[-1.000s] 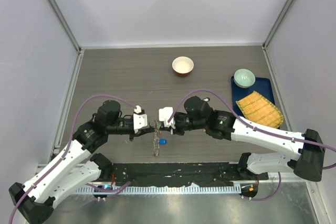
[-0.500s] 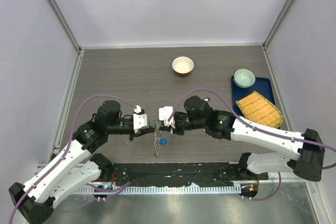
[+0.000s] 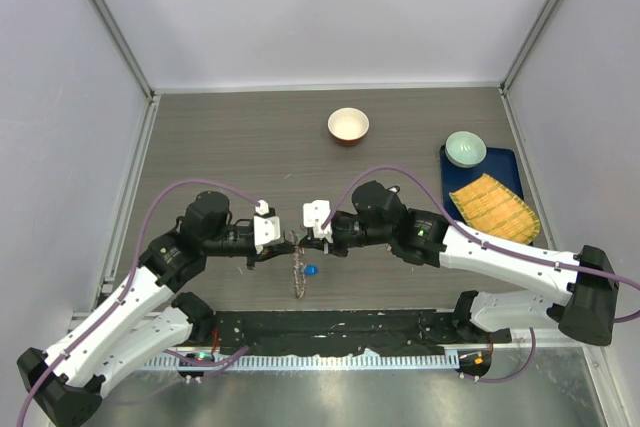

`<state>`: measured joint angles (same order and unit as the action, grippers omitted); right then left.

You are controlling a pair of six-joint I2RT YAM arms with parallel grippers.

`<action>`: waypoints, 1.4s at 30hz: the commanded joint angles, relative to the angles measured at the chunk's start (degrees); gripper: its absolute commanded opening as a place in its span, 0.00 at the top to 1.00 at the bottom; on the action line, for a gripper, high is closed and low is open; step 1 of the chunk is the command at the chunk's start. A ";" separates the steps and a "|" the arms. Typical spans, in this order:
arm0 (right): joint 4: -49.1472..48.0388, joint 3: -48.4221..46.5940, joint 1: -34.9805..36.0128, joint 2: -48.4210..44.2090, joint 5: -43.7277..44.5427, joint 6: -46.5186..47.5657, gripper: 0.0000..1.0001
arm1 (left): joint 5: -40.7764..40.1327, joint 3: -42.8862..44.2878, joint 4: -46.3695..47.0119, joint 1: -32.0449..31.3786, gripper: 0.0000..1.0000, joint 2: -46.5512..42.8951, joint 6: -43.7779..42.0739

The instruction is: Put the keys on the keyring

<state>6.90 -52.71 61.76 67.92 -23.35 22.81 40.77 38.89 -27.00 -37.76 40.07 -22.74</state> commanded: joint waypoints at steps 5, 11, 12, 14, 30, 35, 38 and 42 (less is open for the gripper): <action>-4.43 -0.47 0.29 1.16 -1.61 -0.75 0.99 | 2.82 -0.31 8.63 -0.21 1.00 -2.37 1.56; -3.65 -0.47 0.21 1.78 -0.73 -0.40 0.99 | 2.20 -0.66 9.34 -0.12 1.00 -3.07 1.91; -3.38 -0.47 0.21 1.86 -0.38 -0.31 0.99 | 2.12 -0.66 9.43 -0.21 1.00 -3.16 1.91; -3.21 -0.29 0.21 1.78 0.32 -0.13 0.99 | 1.94 -0.75 9.43 -0.21 1.00 -3.25 2.00; -2.15 1.91 -0.93 -3.23 5.33 -0.48 0.99 | 0.10 -0.57 7.76 -0.21 1.00 -2.99 1.21; -2.15 2.87 -1.73 -3.85 6.04 -1.80 0.99 | -0.43 -0.57 7.41 -0.12 1.00 -2.90 0.86; -2.24 3.14 -2.16 -3.94 9.53 -3.38 0.99 | -1.40 -0.66 7.32 -0.21 1.00 -3.07 1.03; 1.26 3.57 -2.52 -3.50 13.51 -7.76 0.99 | -3.68 -0.57 7.32 -0.21 1.00 -3.95 2.17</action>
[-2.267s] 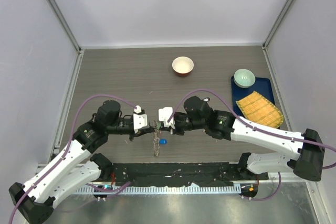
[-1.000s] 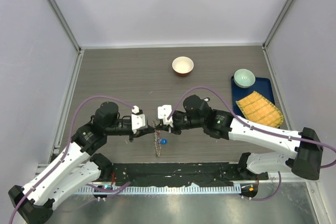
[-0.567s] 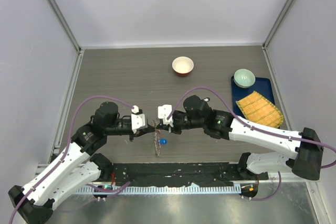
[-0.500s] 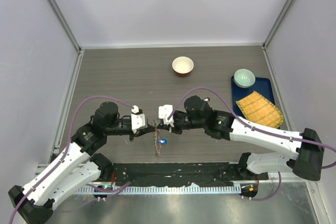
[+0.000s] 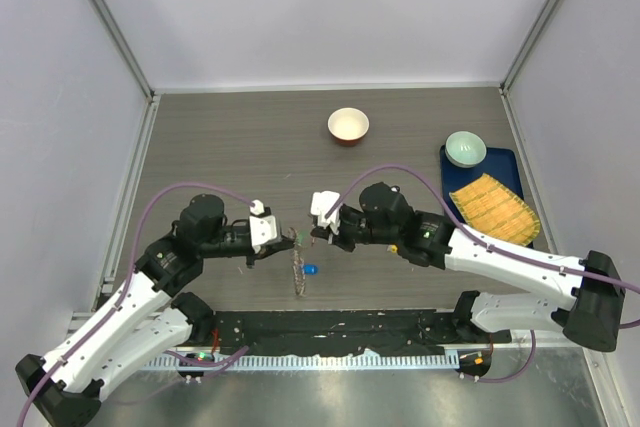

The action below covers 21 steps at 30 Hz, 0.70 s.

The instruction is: Put the keys on the keyring

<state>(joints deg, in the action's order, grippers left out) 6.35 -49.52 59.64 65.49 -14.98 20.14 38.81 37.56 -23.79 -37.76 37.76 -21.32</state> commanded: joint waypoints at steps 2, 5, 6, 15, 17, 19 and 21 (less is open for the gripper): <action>4.09 0.91 -0.40 -1.25 6.62 -7.65 0.99 | -3.90 0.76 4.02 -0.21 1.00 -2.95 1.10; 7.26 1.00 -0.40 -0.46 7.77 -13.01 0.99 | -6.71 1.37 3.05 -0.21 1.00 -4.88 1.28; 9.27 0.91 -0.40 -0.11 8.73 -14.41 0.99 | -7.25 1.72 2.70 -0.12 1.00 -5.32 1.63; 17.99 -2.07 -2.15 10.60 11.20 -21.72 0.99 | -13.31 0.59 -0.64 -0.21 1.00 -14.11 4.18; 18.00 -4.35 -3.73 15.09 10.15 -20.41 0.99 | -14.28 0.32 -1.34 -0.21 1.00 -16.21 4.62; 17.82 -7.50 -5.75 19.82 8.92 -18.75 0.99 | -15.42 -0.47 -1.52 -0.21 1.00 -17.62 5.32; 17.73 -9.97 -6.63 23.61 8.83 -15.93 0.99 | -15.95 -1.43 -1.09 -0.21 1.00 -19.38 5.41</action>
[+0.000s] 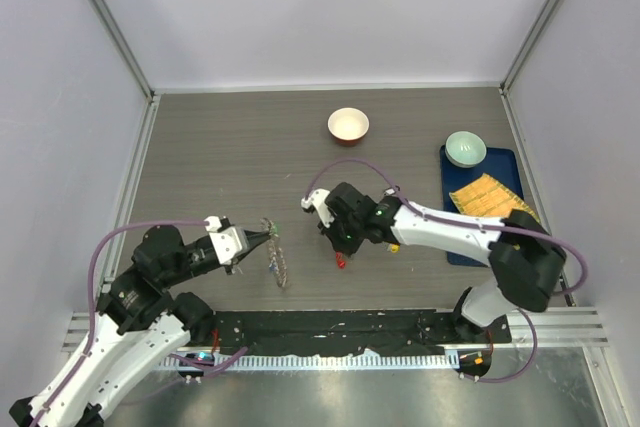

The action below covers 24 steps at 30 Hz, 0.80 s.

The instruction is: Put the keys on the keyring

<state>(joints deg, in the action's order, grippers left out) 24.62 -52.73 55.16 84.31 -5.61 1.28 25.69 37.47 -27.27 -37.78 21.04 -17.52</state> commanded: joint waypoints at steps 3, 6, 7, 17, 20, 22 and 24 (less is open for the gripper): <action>-0.71 -12.29 -3.74 12.00 -1.77 6.00 0.99 | -4.59 -1.61 2.31 -0.19 1.00 -3.81 1.61; -1.07 -16.96 -5.23 18.76 -2.92 7.33 0.99 | -5.39 -1.96 2.57 -0.10 1.00 -4.42 1.17; -0.98 -18.97 -5.50 20.09 -3.09 7.94 0.99 | -5.74 -2.05 2.48 -0.10 1.00 -4.69 1.17; -1.24 -23.74 -5.50 27.66 -3.45 9.01 0.99 | -5.30 -2.23 2.39 -0.10 1.00 -3.72 0.73; -1.59 -23.56 -5.50 27.13 -3.09 8.39 0.84 | -5.30 -2.23 2.48 -0.10 1.00 -3.63 0.82; -2.82 -22.95 -5.50 25.38 -2.92 8.21 0.69 | -5.13 -2.23 2.57 -0.10 1.00 -3.55 0.73; -3.70 -22.60 -5.41 23.98 -2.66 7.43 0.61 | -4.95 -2.23 2.57 -0.01 1.00 -3.28 0.73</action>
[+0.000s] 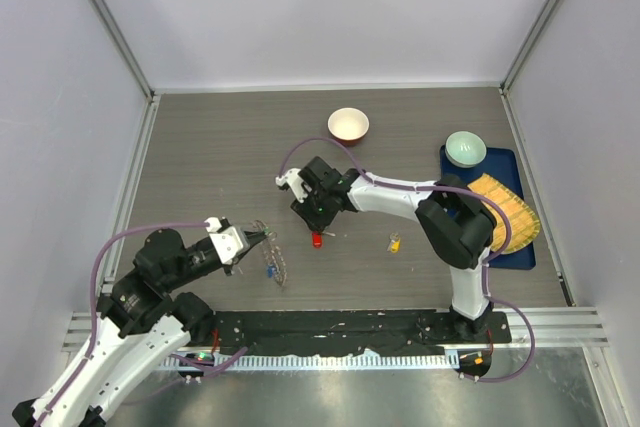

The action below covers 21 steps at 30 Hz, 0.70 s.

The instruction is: Put the keys on the keyring

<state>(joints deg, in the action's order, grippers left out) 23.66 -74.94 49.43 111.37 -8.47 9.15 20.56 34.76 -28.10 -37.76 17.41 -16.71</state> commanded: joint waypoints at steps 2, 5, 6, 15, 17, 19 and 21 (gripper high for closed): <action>-4.06 -0.12 0.40 -5.72 1.00 -1.67 0.52 | 0.10 0.48 3.40 -0.12 1.00 0.43 0.01; -8.70 2.42 0.49 -11.25 2.75 -3.60 0.40 | 0.18 0.39 3.57 -0.12 1.00 0.17 0.27; -10.20 4.69 0.41 -12.74 3.63 -5.87 0.38 | 0.10 0.31 3.58 -0.04 1.00 -0.09 0.19; -40.50 31.73 0.49 -26.54 2.85 -10.21 0.37 | -0.61 -0.13 4.72 0.14 1.00 -1.94 0.62; -51.57 36.68 0.49 -27.78 2.58 -9.68 0.37 | -0.61 -0.13 5.07 0.23 1.00 -1.94 0.71; -59.04 41.53 0.41 -27.53 2.41 -9.41 0.39 | -0.52 -0.22 5.16 0.32 1.00 -1.85 0.89; -60.83 42.59 0.40 -25.69 1.27 -9.41 0.40 | -0.34 -0.22 5.16 0.40 1.00 -1.50 0.89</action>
<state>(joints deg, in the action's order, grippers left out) -19.99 -35.18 49.54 84.77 -5.48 0.14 20.51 34.24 -27.73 -37.76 16.10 -16.62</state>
